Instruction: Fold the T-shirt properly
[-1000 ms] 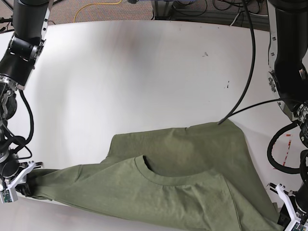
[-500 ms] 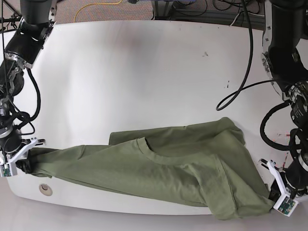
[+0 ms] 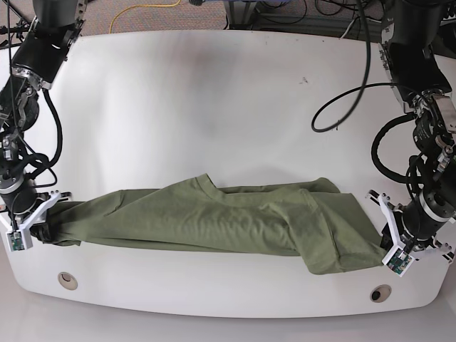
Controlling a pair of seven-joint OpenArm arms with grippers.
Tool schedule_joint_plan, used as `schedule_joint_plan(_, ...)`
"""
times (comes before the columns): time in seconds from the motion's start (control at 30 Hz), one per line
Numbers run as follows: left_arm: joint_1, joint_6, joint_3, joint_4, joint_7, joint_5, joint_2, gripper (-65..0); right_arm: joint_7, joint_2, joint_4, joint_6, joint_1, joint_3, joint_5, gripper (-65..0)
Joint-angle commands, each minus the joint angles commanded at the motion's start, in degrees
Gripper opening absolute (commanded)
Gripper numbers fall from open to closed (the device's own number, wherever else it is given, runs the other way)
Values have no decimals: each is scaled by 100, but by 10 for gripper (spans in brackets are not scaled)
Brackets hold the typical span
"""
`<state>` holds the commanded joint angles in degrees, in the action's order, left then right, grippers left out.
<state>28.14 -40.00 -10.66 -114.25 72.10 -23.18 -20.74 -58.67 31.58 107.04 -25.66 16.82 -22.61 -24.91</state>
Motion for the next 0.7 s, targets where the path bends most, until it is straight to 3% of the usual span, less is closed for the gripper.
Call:
schedule_joint_plan(0.2, 187, 0, -35, 104, -15, -8, -44, -647, -52, 252, 85, 6, 213, 494, 14, -650)
schedule_joint_plan(0.7, 1143, 0, -16, 474, -19, -3, -25, -643, 11, 442, -68, 30, 1050, 844, 30, -648)
